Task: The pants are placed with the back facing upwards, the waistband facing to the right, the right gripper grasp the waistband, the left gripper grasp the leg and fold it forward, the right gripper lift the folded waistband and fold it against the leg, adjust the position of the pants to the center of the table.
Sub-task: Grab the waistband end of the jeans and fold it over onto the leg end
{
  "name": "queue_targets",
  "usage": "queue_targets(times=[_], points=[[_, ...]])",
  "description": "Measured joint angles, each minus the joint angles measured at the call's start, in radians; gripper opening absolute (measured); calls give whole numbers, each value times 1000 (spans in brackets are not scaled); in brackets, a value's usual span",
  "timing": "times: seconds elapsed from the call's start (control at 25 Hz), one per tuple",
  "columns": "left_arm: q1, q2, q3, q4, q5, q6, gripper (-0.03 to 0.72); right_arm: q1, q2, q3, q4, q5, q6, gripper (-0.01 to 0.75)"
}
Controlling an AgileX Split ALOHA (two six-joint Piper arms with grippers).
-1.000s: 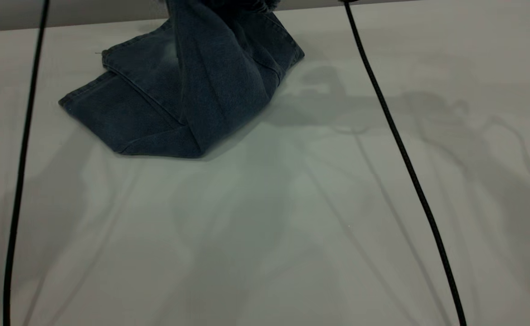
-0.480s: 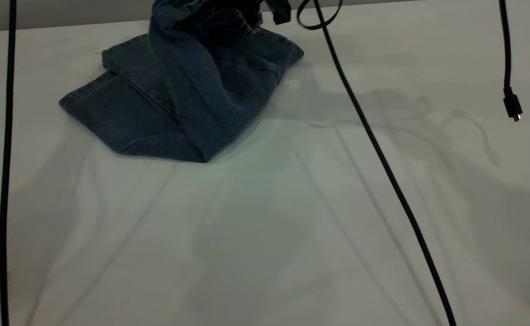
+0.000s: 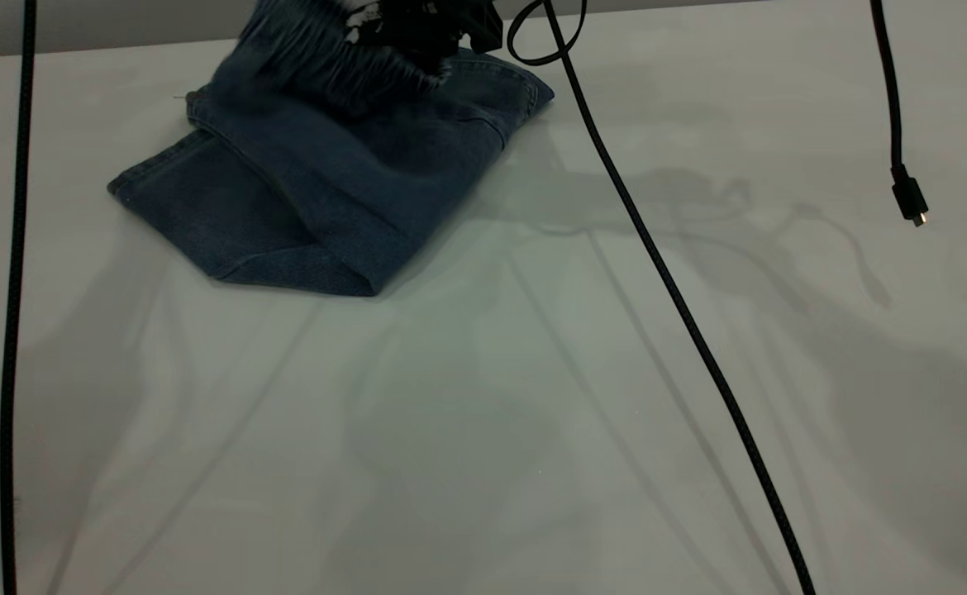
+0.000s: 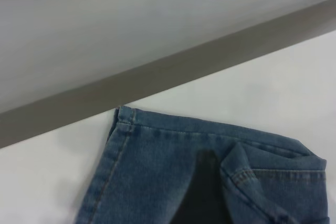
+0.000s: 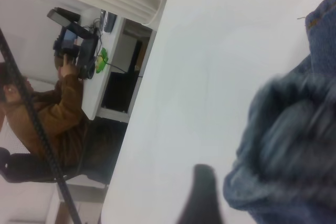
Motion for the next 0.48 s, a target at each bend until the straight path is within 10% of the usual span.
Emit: queue_targets(times=[0.48], points=[[0, 0, 0, 8, 0, 13, 546, -65, -55, 0, -120, -30, -36, 587]])
